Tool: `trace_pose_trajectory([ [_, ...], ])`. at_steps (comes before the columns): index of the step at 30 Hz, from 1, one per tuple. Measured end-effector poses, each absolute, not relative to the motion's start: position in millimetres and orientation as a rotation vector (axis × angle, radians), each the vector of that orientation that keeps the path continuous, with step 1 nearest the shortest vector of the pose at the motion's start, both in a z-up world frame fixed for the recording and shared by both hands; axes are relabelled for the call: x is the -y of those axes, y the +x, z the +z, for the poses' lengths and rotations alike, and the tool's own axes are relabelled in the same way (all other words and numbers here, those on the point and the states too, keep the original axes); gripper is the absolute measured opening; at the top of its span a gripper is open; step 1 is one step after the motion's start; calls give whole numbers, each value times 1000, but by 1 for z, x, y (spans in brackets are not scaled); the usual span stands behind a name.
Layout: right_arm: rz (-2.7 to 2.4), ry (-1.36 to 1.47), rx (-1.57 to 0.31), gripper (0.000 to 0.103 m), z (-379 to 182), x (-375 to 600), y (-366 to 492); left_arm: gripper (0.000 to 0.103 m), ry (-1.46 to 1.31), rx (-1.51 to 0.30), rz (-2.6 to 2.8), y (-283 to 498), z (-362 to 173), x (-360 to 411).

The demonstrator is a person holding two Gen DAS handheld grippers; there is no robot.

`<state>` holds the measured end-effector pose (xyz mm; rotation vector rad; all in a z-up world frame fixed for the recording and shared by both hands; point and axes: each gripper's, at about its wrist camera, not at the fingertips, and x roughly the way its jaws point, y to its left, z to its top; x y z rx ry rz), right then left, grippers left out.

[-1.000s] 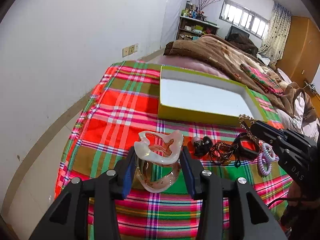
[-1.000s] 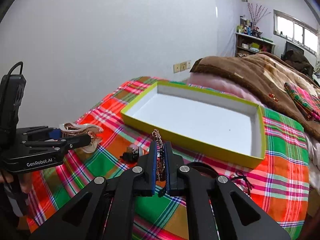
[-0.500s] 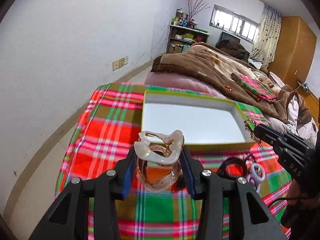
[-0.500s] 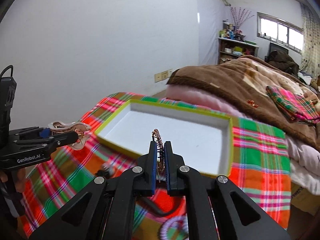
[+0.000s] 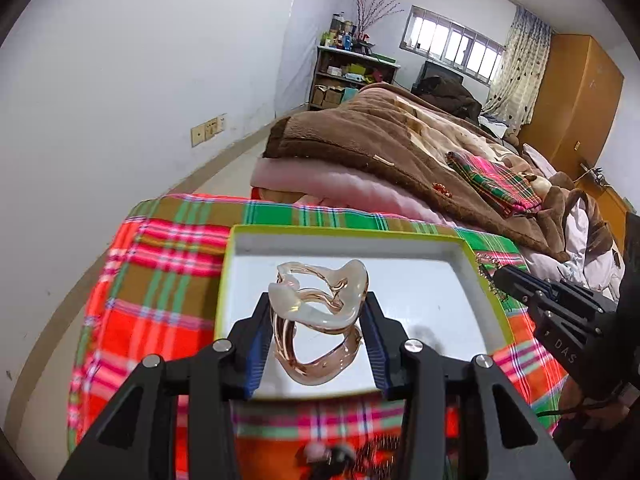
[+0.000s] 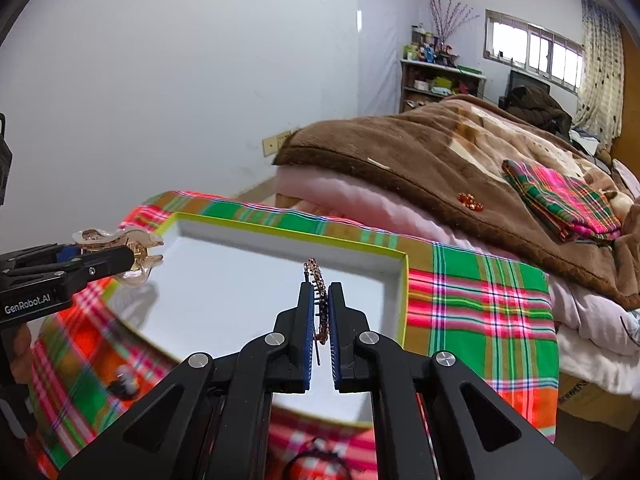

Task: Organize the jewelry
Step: 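Carry the clip and brooch into the box and open both tools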

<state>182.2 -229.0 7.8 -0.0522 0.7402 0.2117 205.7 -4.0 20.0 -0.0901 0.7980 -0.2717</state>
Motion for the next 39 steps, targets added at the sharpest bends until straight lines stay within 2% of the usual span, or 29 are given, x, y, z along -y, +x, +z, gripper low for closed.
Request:
trace_pose_trajectory([
  [16, 159, -98, -822, 7, -25, 233, 237, 45, -60, -858, -277, 258, -11, 21],
  [39, 154, -121, -874, 7, -36, 230, 251, 45, -37, -922, -255, 257, -29, 21],
])
